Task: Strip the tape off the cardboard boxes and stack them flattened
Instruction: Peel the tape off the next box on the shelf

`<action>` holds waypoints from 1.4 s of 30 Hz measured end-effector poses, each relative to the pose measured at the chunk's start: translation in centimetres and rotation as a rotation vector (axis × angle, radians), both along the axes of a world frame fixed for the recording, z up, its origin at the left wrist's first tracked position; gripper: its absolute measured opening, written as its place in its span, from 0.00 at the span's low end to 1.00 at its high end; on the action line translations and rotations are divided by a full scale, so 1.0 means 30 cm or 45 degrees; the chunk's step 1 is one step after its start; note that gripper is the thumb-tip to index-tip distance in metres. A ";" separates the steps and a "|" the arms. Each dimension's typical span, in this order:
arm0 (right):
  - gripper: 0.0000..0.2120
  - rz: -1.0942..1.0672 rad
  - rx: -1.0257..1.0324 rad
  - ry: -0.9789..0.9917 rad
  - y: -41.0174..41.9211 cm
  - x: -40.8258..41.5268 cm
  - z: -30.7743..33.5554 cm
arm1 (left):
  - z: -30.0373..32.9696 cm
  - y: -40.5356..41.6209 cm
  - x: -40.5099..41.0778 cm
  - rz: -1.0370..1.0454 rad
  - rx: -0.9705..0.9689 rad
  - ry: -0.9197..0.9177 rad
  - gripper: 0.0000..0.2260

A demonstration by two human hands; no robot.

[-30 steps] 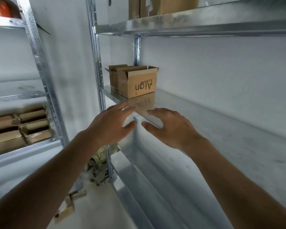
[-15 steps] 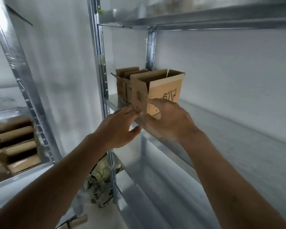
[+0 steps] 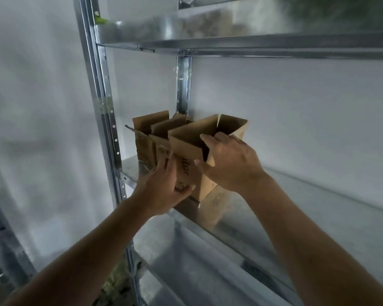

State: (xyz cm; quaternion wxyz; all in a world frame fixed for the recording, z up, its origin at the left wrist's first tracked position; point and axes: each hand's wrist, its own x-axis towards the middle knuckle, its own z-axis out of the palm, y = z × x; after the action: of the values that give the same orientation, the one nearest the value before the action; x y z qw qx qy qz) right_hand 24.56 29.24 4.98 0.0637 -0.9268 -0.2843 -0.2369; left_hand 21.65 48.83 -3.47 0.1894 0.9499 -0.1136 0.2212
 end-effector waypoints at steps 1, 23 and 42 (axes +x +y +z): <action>0.24 -0.044 0.005 -0.016 0.002 0.003 -0.007 | -0.014 0.004 0.008 -0.007 -0.055 0.000 0.45; 0.24 -0.027 0.792 -0.120 -0.128 -0.133 -0.185 | 0.031 -0.170 0.119 -0.624 -2.197 1.015 0.25; 0.33 0.085 2.082 0.346 -0.930 -0.754 -0.167 | 0.242 -0.995 -0.213 -0.560 -1.236 0.934 0.23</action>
State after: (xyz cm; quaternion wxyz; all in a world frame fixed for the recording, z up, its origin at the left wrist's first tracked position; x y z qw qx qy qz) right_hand 1.93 1.34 -0.04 0.7582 -0.5998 -0.0395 -0.2528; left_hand 15.26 18.99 3.79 0.6647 0.7248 -0.1205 -0.1353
